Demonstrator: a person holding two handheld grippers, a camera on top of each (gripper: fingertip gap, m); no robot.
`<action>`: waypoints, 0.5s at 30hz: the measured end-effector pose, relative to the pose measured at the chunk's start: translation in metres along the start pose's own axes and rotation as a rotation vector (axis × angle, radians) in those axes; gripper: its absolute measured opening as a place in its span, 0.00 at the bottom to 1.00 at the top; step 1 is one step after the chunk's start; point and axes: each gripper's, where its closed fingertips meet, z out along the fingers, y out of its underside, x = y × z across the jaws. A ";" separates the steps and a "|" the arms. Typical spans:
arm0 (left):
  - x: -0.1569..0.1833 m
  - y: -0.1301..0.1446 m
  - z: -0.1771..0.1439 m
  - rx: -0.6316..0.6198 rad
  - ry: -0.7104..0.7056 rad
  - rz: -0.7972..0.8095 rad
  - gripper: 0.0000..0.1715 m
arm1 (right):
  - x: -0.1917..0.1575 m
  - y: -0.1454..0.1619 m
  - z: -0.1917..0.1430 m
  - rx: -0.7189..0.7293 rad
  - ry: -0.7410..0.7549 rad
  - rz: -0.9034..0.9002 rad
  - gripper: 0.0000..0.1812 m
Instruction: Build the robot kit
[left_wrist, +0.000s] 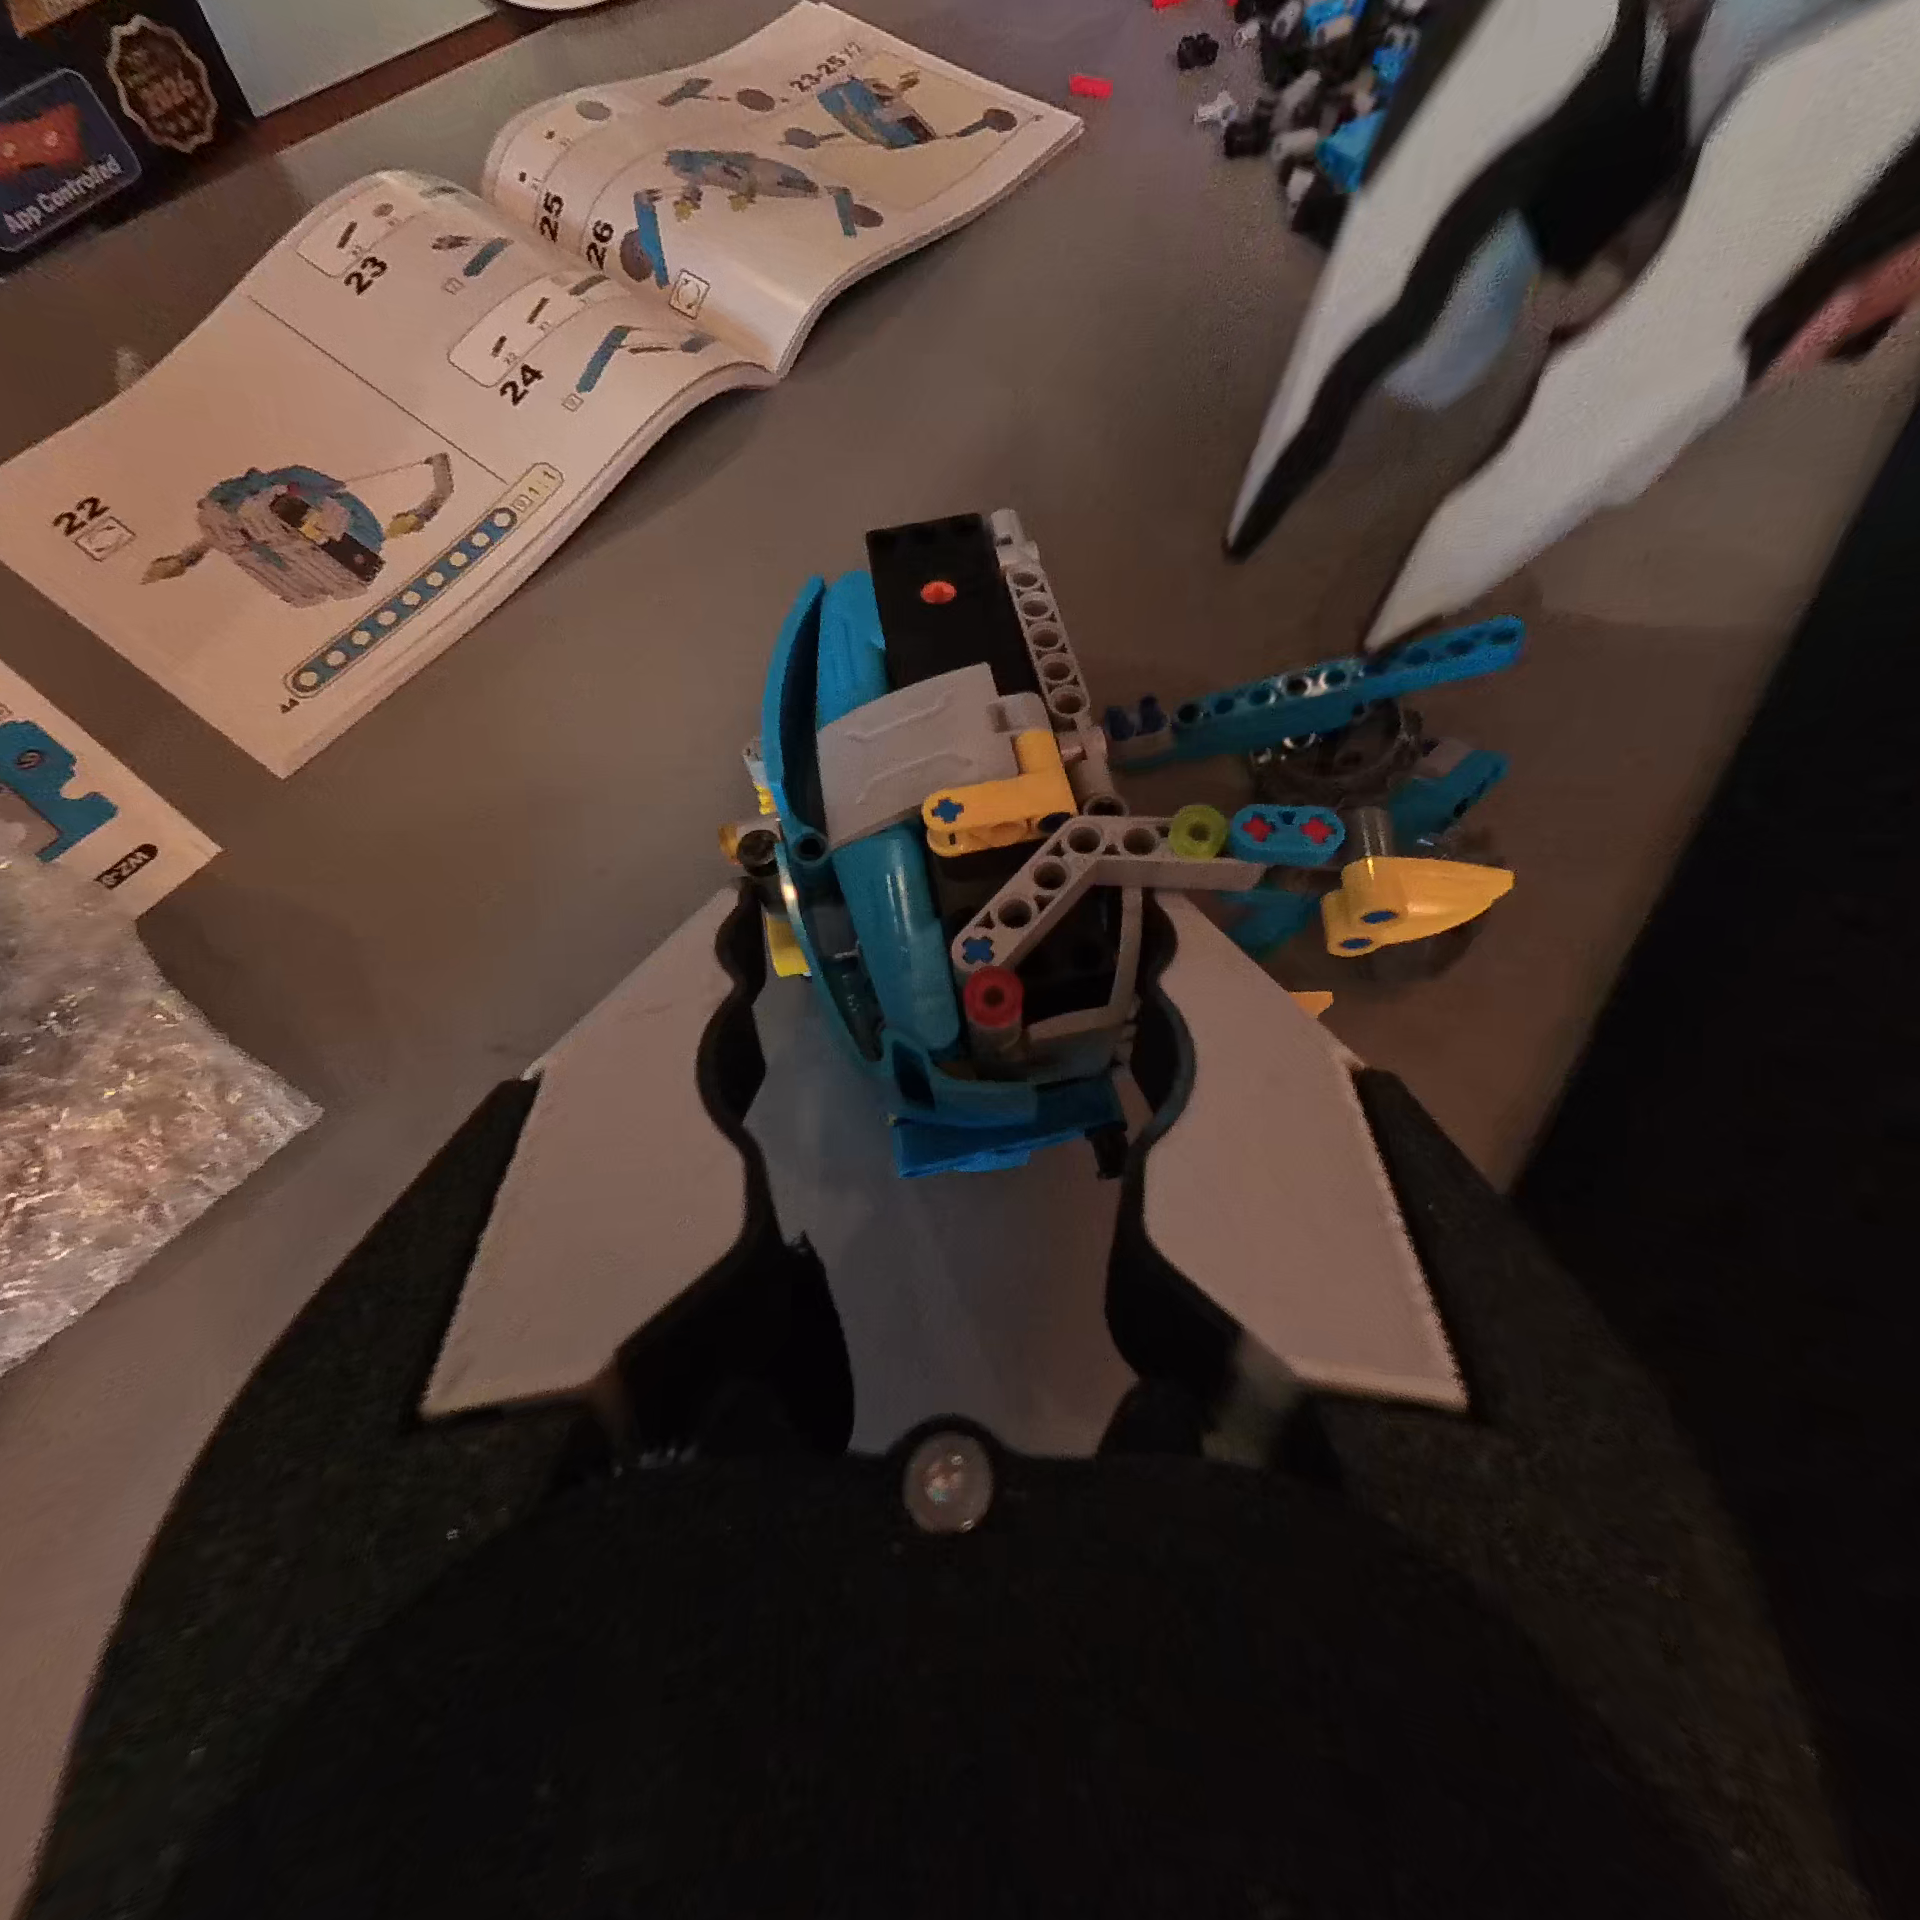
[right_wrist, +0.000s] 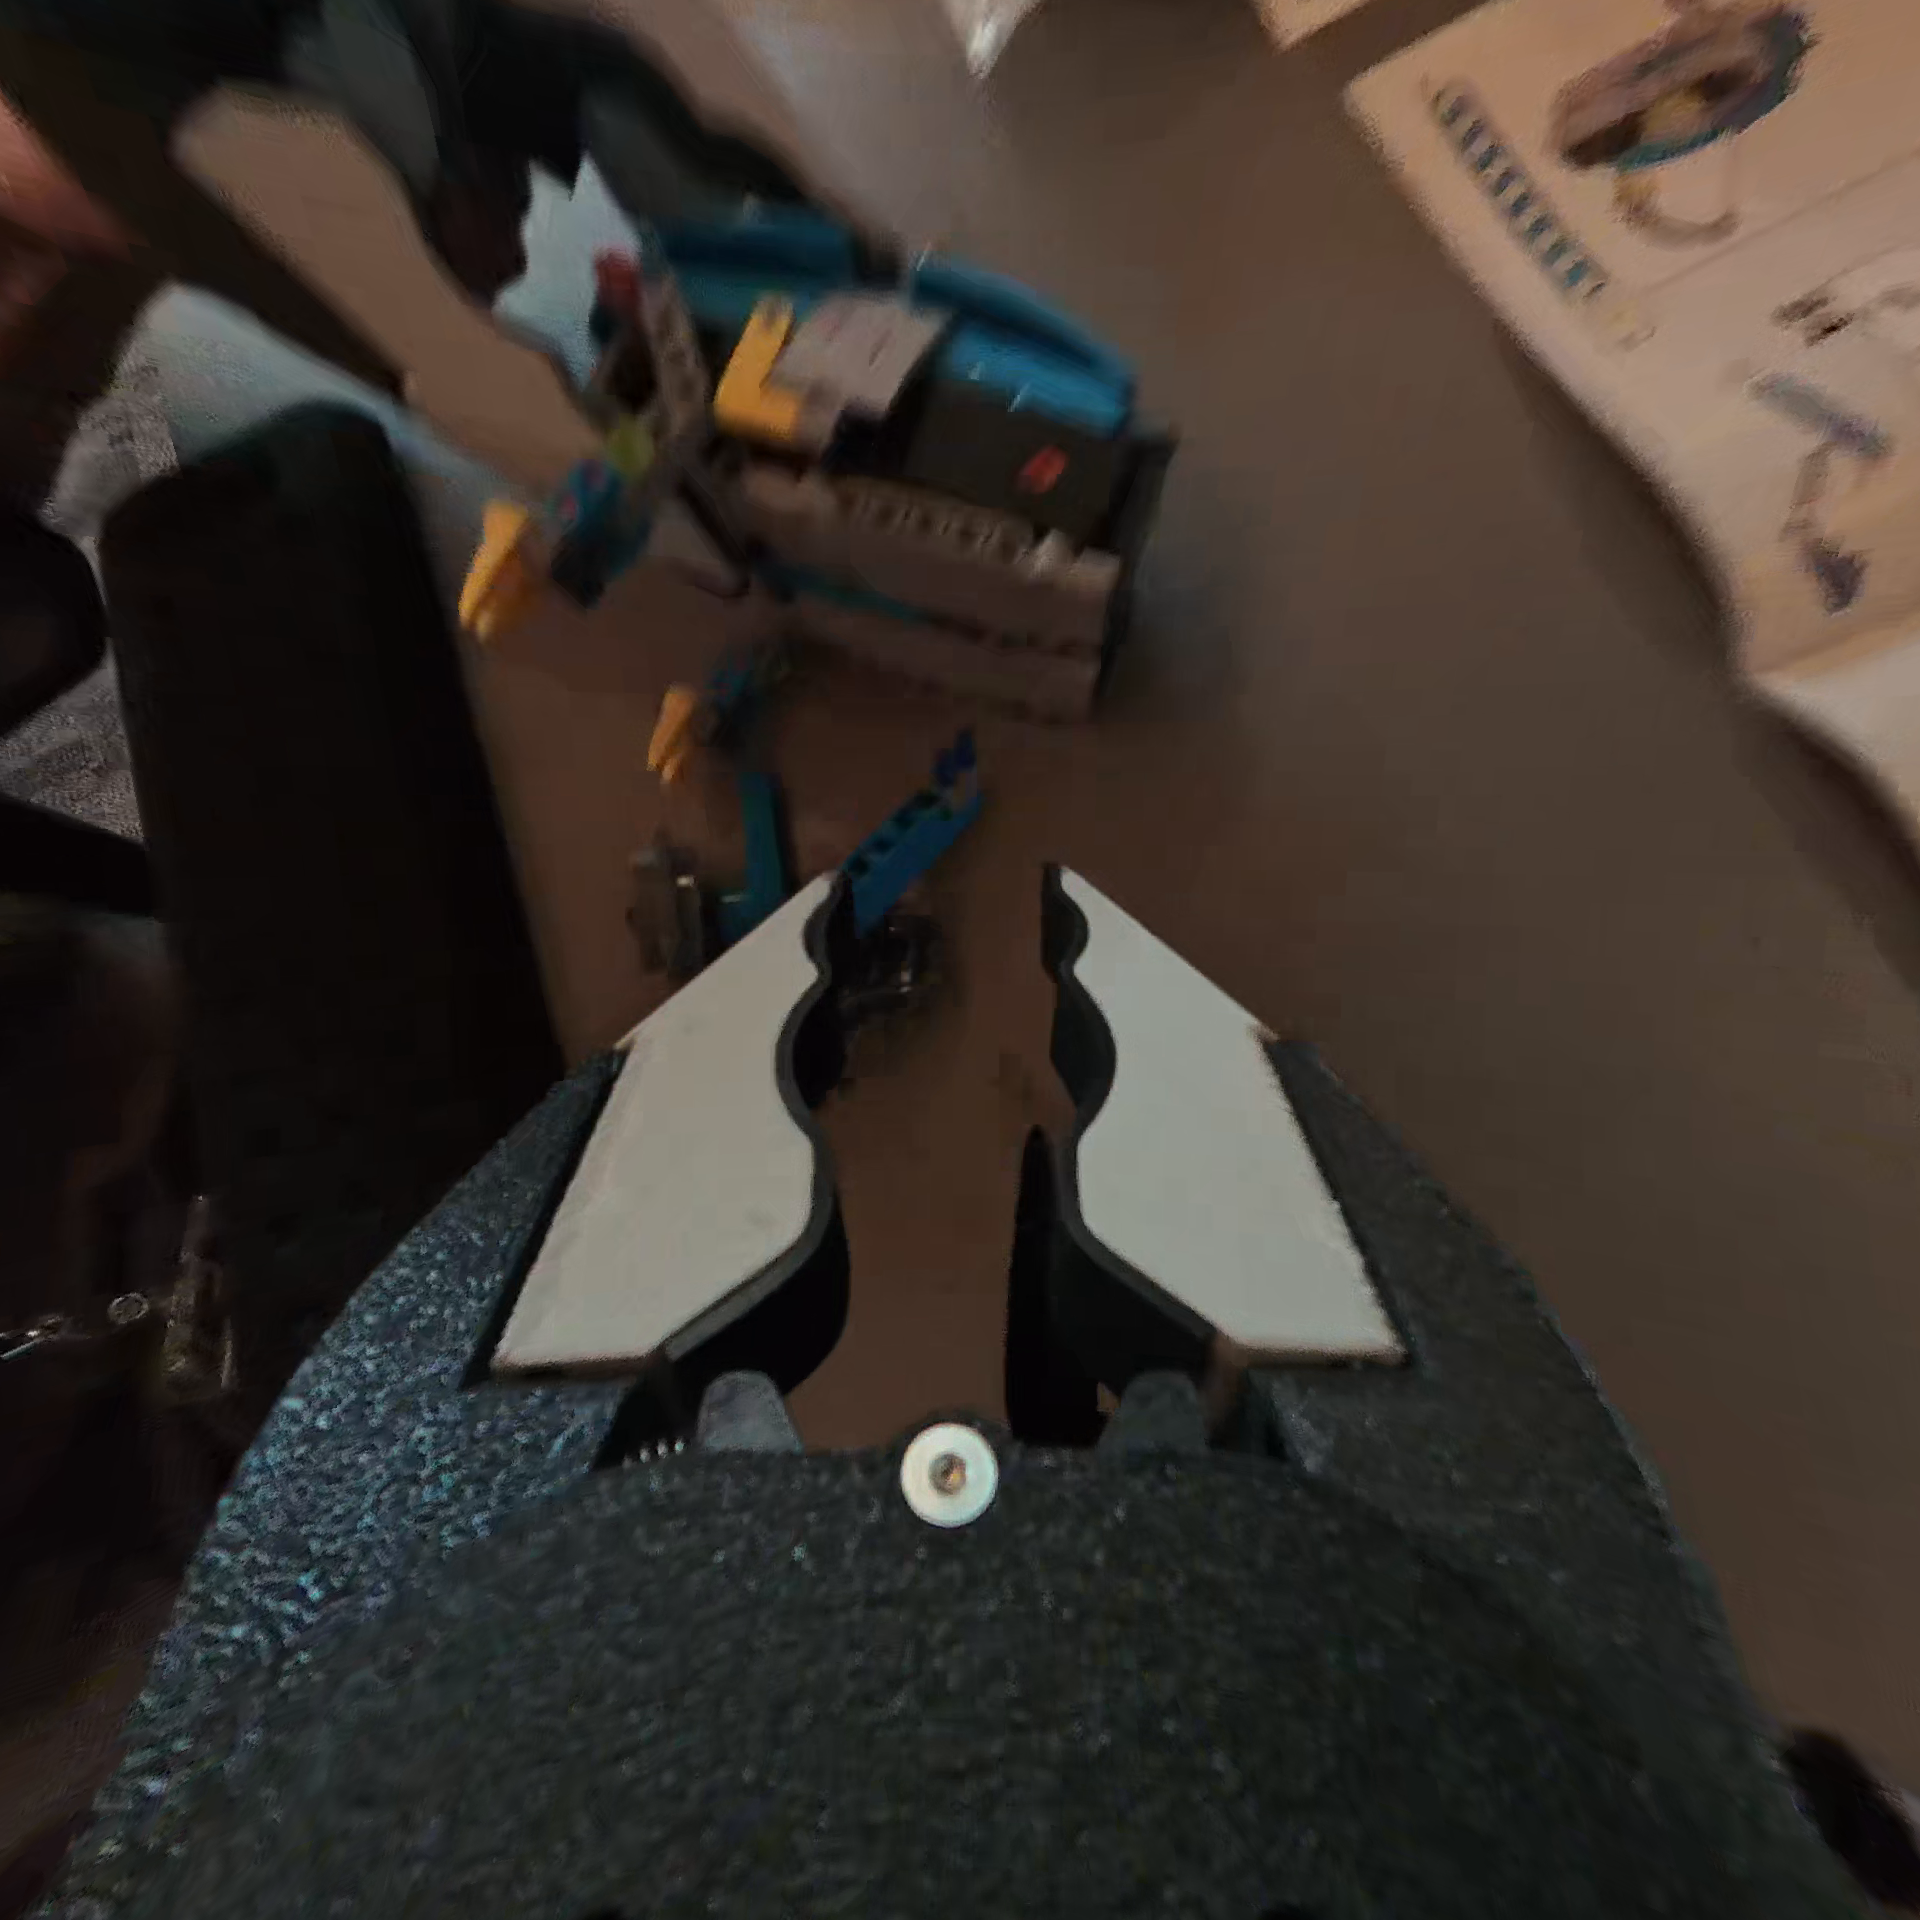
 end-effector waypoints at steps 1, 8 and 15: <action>-0.001 0.000 0.000 0.002 0.010 0.000 0.41 | -0.004 0.009 0.007 0.003 0.009 0.008 0.21; -0.002 -0.001 -0.011 0.025 0.020 -0.010 0.45 | -0.037 0.001 0.005 0.216 -0.176 0.225 0.25; 0.002 0.002 -0.046 0.009 0.018 -0.002 0.47 | 0.001 0.005 0.007 0.217 0.031 0.251 0.26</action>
